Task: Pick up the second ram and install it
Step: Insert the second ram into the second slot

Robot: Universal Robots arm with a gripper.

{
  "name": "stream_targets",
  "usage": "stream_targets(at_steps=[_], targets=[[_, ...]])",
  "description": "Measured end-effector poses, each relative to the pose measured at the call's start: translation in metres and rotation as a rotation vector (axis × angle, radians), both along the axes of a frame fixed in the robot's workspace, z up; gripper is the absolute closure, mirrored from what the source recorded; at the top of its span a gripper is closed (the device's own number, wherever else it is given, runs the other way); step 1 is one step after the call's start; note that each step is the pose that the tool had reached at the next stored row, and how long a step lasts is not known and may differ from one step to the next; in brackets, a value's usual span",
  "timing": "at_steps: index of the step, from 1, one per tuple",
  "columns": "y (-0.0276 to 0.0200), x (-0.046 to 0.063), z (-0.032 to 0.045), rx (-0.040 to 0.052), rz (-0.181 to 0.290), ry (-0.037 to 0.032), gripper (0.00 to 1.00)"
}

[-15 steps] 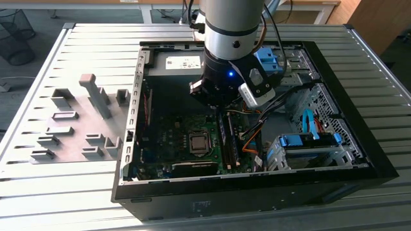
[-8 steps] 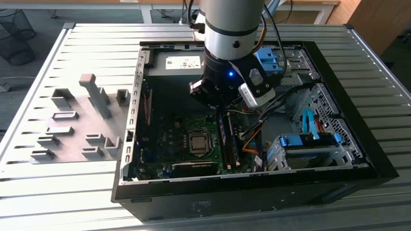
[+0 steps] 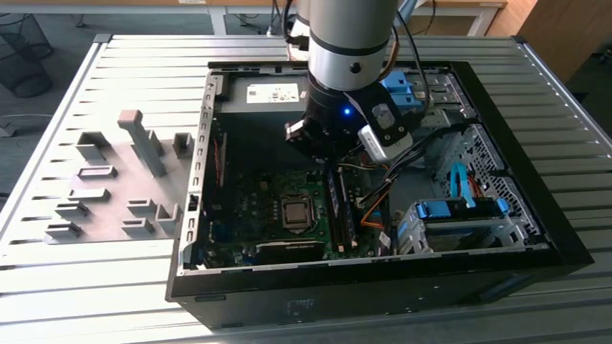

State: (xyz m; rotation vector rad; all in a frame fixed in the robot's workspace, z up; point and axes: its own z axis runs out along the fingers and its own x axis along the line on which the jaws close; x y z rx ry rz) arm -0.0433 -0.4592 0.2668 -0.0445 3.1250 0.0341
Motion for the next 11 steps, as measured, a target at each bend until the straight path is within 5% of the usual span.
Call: stream_targets(at_steps=[11], targets=[[-0.0077,0.0003,-0.0057,0.0000,-0.031,0.0000,0.86]])
